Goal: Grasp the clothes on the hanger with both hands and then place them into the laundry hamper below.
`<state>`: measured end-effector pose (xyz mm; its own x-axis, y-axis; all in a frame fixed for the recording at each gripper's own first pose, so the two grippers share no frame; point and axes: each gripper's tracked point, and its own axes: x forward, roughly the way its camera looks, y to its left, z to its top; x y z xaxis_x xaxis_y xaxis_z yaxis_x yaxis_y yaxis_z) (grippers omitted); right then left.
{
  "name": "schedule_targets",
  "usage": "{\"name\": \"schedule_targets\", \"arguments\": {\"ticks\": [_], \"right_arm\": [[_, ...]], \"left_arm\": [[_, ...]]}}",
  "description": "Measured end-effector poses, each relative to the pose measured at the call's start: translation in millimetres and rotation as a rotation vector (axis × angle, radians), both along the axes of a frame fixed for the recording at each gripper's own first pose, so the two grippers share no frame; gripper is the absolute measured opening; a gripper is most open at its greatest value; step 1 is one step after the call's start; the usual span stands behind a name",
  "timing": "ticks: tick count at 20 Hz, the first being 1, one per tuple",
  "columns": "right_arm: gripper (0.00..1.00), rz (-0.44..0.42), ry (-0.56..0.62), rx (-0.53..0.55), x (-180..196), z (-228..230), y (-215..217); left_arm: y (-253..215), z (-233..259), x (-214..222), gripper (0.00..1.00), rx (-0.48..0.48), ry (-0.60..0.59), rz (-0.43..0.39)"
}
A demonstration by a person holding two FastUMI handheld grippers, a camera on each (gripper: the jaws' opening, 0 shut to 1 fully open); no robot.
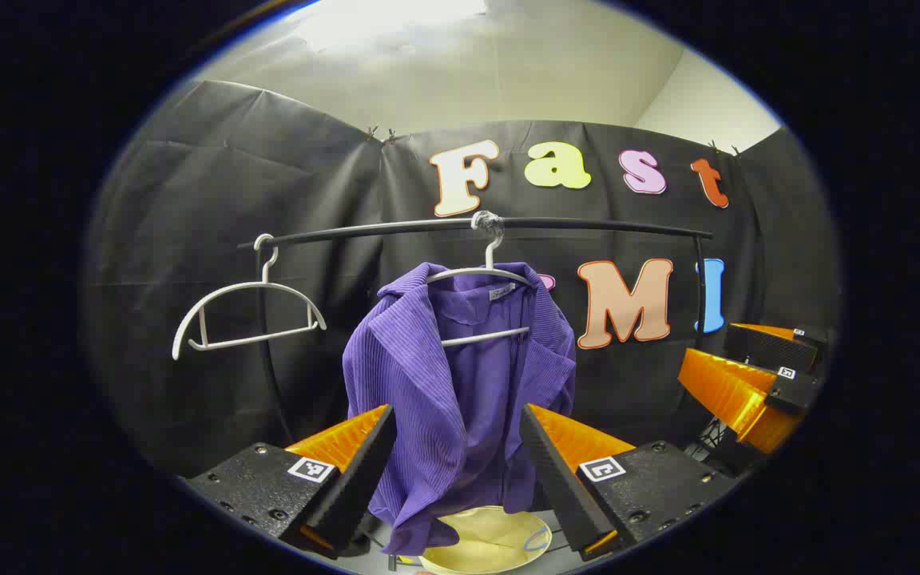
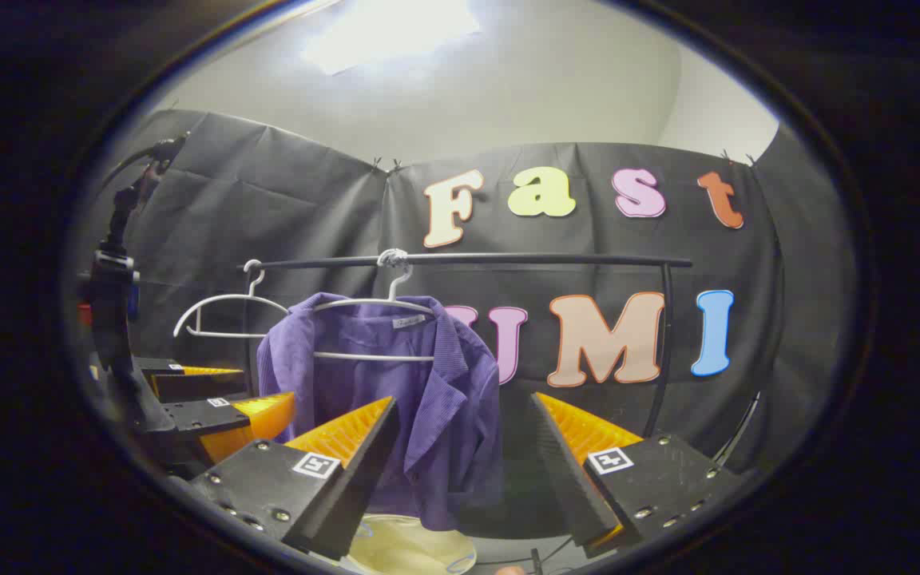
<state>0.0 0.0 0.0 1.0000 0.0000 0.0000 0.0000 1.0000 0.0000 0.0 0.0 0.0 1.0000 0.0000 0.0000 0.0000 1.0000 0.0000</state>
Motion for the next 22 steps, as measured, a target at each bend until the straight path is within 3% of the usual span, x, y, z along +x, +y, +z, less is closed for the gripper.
{"name": "schedule_targets", "arguments": {"ticks": [4,13,22], "right_arm": [[0.94,-0.004,-0.003,-0.007,-4,1,-6],[0.94,-0.003,-0.006,-0.003,-1,3,-9],[0.94,-0.011,0.004,0.005,-3,0,-18]], "left_arm": [[1,0,6,0.95,0.01,0.0,0.002],[-4,2,14,0.92,0.023,0.0,-0.005],[5,-19,31,0.9,0.032,0.049,0.053]]}}
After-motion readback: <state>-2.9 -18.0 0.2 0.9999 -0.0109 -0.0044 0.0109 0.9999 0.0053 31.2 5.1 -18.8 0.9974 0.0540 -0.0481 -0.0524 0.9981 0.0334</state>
